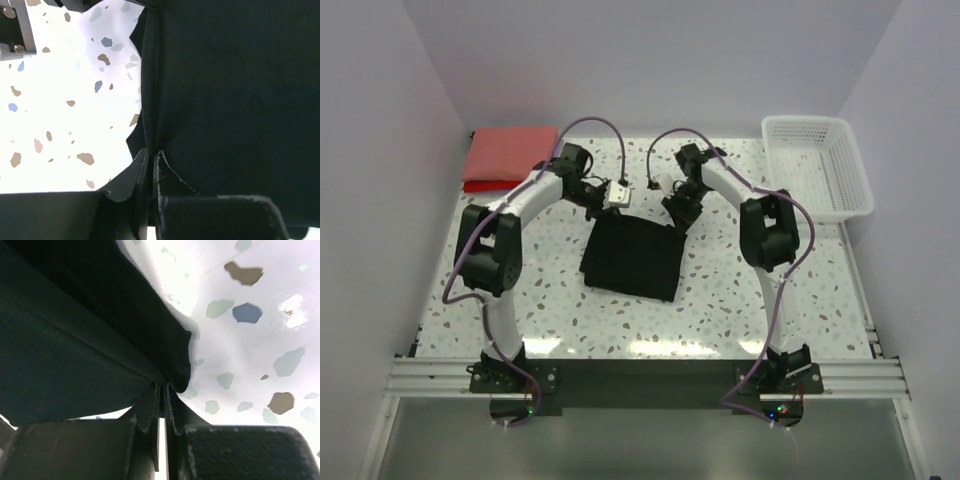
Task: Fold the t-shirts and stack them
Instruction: Fold the tshirt
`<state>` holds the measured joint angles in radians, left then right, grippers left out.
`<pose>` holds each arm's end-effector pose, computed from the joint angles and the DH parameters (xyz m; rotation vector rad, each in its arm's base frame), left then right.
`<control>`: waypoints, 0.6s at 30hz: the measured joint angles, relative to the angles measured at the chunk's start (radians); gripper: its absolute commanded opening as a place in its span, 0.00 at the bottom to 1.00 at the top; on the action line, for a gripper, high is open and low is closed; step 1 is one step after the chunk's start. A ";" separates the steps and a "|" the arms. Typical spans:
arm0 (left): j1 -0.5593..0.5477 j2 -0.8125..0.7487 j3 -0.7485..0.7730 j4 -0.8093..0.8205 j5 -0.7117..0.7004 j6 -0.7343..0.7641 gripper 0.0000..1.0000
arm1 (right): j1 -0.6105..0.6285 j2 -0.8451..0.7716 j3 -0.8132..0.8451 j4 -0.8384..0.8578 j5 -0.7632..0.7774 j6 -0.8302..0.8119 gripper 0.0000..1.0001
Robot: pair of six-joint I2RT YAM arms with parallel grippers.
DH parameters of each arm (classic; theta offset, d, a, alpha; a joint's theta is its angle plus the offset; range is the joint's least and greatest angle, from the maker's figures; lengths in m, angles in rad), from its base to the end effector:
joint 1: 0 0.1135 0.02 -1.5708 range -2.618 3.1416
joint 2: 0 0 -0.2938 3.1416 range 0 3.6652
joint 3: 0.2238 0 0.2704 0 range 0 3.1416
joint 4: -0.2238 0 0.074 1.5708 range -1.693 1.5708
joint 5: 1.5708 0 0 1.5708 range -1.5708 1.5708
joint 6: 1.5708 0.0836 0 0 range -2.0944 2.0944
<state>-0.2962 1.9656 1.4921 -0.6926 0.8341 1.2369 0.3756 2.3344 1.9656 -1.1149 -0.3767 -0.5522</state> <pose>0.4088 -0.1895 0.1982 1.7666 1.5295 -0.7027 0.4575 0.2135 0.1355 -1.3520 2.6471 0.5529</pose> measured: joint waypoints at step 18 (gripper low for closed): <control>0.043 0.256 0.177 0.033 -0.070 -0.234 0.12 | -0.002 0.051 0.108 0.084 0.067 0.042 0.00</control>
<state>-0.2527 2.2211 1.6688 -0.6598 0.7639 1.0031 0.3737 2.3856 2.0739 -1.0309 -0.3099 -0.5098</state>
